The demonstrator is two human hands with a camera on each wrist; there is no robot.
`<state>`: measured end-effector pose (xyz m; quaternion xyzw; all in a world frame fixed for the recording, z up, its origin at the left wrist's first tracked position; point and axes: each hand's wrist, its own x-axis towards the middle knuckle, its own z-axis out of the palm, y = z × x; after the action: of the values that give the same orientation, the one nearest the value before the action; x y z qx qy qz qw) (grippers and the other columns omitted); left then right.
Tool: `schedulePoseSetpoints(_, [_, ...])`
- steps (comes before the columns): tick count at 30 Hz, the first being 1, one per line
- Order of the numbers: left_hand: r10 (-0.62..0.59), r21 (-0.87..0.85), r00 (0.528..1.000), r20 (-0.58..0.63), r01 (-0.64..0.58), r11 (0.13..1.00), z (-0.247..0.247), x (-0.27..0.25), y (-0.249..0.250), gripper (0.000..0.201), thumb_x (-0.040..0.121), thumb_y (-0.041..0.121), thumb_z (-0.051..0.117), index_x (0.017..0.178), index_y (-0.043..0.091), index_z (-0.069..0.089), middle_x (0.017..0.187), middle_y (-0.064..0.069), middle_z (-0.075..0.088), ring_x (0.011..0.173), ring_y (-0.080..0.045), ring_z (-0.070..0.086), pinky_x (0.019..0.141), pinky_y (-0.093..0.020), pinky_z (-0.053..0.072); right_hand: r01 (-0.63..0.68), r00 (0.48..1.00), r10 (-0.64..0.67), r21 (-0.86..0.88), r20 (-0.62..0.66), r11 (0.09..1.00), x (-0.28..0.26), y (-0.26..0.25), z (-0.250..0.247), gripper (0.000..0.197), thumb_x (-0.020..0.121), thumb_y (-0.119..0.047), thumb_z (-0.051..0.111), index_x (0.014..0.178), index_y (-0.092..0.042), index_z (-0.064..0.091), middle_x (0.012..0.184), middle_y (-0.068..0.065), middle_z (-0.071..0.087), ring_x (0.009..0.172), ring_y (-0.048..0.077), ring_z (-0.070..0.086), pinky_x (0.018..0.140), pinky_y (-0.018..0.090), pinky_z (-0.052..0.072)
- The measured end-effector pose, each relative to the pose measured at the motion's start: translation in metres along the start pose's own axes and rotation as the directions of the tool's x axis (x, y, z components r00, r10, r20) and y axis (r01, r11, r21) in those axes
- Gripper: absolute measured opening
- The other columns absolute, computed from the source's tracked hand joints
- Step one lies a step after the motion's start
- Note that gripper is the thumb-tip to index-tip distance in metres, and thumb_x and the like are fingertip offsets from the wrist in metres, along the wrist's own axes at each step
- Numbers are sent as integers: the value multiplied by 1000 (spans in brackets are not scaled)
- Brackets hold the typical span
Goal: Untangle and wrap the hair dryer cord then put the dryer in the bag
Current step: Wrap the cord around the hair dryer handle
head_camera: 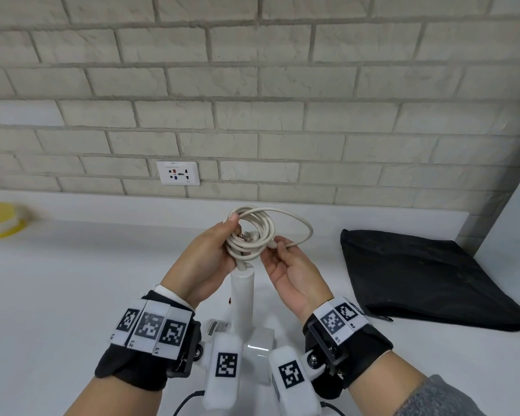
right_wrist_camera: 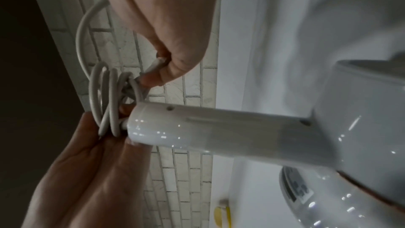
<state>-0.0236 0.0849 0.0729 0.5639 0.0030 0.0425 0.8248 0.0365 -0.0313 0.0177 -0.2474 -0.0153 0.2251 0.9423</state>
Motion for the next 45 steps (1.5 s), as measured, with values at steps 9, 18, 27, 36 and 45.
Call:
schedulePoseSetpoints(9, [-89,-92,996,21,90,992,-1,3,-1,38,99,25,27,107,8,61,109,-12,66,100,-20,63,87,-29,53,-22,977,44,-106,208,994,-6,6,14,26,90,-2,37,106,-1,58,95,7,72,86,13,69,74,22,57])
schedulePoseSetpoints(18, [-84,50,996,42,82,995,3,7,-4,42,99,27,30,97,9,69,96,-11,68,86,-20,65,72,-28,56,-137,934,190,-189,301,972,-14,-16,20,41,71,-30,58,105,-7,64,101,11,69,97,23,64,92,35,47])
schedulePoseSetpoints(27, [-48,75,997,-58,52,996,6,12,-4,25,93,20,46,75,6,58,66,-2,61,57,-12,58,59,-23,51,-44,975,190,-732,118,680,-25,-32,27,12,87,-4,53,83,-9,63,72,3,63,64,11,62,63,21,53])
schedulePoseSetpoints(36, [-2,-17,993,-120,0,1000,6,22,-7,27,93,18,46,89,-1,65,90,-10,65,63,-3,66,79,-26,44,433,900,194,-852,390,-294,-66,-53,6,27,96,-25,40,121,-21,50,60,-6,45,54,8,42,58,24,35])
schedulePoseSetpoints(45, [36,66,989,-146,-27,997,6,26,-7,29,91,15,49,109,-6,59,89,-6,65,77,-11,58,71,-24,43,539,841,333,-603,427,-588,-88,-64,9,23,97,-16,30,115,-16,44,100,-4,54,85,7,36,92,30,28])
